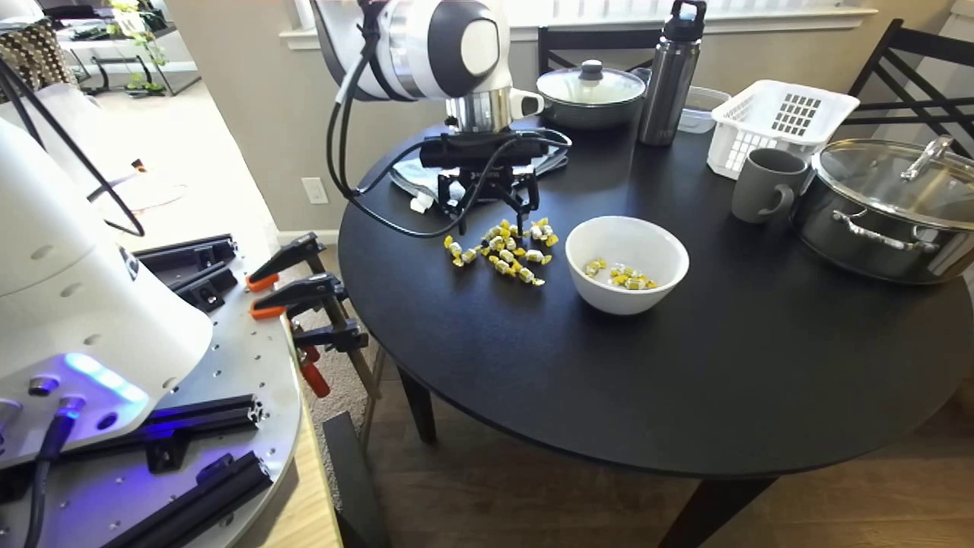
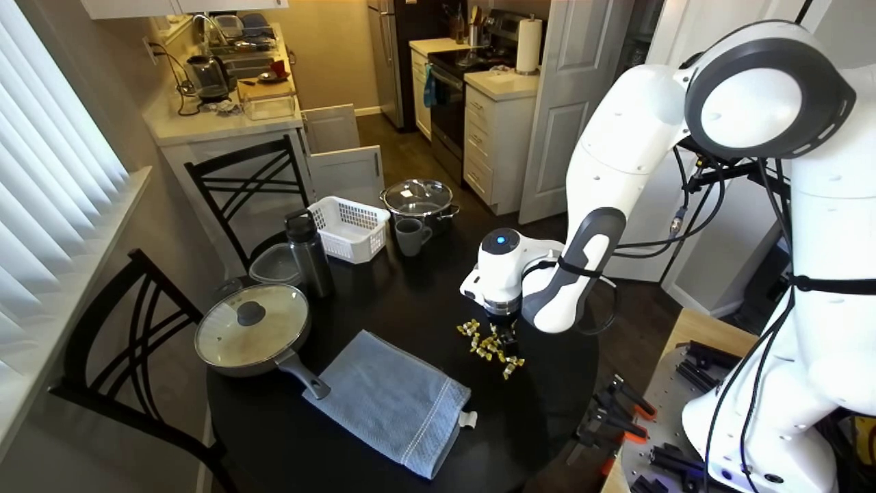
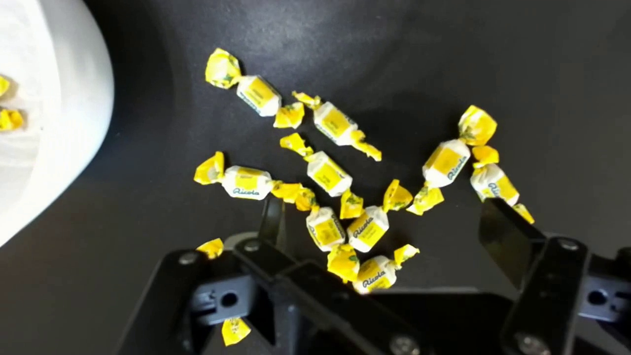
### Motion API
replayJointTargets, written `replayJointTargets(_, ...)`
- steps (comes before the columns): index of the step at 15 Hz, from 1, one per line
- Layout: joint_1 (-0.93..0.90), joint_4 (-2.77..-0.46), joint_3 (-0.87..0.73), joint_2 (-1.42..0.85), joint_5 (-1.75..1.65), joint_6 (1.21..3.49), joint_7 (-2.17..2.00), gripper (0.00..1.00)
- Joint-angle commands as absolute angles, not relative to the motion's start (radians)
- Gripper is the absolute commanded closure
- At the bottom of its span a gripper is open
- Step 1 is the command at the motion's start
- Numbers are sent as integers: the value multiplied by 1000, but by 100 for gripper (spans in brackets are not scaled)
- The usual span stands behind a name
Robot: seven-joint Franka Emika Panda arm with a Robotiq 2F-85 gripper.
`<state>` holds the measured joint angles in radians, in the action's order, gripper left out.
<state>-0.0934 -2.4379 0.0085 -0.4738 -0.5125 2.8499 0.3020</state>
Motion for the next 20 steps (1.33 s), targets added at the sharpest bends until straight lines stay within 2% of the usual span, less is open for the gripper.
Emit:
replayJointTargets(1, -133, -2431, -57, -522, -564, 3000, 250, 0)
replayJointTargets(8, -117, -2379, -42, -669, -508, 3141, 265, 0)
replayJointTargets(9, -112, -2374, -36, -681, -507, 3157, 270, 25)
replayJointTargets(10, -117, -2375, -33, -685, -477, 3167, 299, 26)
replayJointTargets(20, -122, -2360, -8, -671, -441, 3189, 299, 91)
